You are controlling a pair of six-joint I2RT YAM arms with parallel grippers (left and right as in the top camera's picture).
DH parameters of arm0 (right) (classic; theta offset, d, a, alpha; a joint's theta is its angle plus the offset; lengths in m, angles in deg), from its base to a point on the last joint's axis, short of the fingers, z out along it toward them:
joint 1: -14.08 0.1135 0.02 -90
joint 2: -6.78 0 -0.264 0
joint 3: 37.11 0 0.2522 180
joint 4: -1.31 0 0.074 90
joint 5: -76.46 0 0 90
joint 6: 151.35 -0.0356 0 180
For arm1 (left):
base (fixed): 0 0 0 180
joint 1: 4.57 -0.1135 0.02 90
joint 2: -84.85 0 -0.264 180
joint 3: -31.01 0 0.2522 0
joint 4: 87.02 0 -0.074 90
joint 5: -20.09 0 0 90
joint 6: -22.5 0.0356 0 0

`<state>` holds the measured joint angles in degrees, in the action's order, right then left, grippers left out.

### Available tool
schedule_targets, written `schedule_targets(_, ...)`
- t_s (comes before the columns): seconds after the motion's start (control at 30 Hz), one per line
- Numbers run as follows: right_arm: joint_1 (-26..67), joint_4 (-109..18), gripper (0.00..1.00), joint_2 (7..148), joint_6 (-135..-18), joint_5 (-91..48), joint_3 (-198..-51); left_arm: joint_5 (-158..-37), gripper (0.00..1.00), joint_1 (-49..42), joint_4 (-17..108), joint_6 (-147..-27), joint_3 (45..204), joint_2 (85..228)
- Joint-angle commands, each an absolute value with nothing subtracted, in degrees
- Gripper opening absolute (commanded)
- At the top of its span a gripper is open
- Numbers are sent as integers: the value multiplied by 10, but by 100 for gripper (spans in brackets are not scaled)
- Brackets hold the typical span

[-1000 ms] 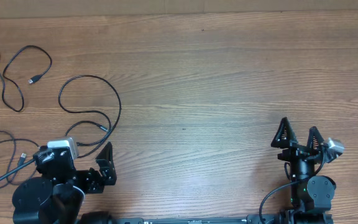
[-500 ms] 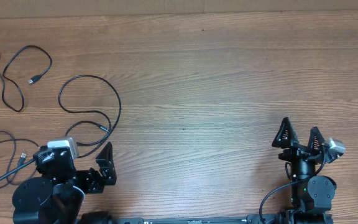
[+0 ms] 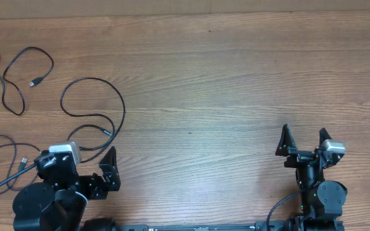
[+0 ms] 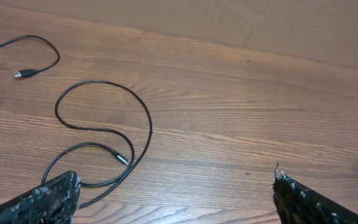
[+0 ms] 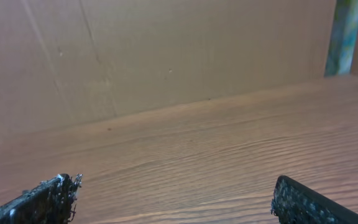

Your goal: Untangle cables

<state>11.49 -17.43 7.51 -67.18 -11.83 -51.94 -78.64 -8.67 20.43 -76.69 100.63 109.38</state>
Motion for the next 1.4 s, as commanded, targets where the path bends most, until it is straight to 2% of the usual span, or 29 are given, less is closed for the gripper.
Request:
schedule_targets(0.0, 115, -173, 100, 69, -638, -118, -513, -783, 100, -83, 205, -763, 1005, 1092)
schedule_targets(1.37, 114, -173, 100, 69, -623, -123, -513, -783, 100, -83, 205, -763, 1005, 1092)
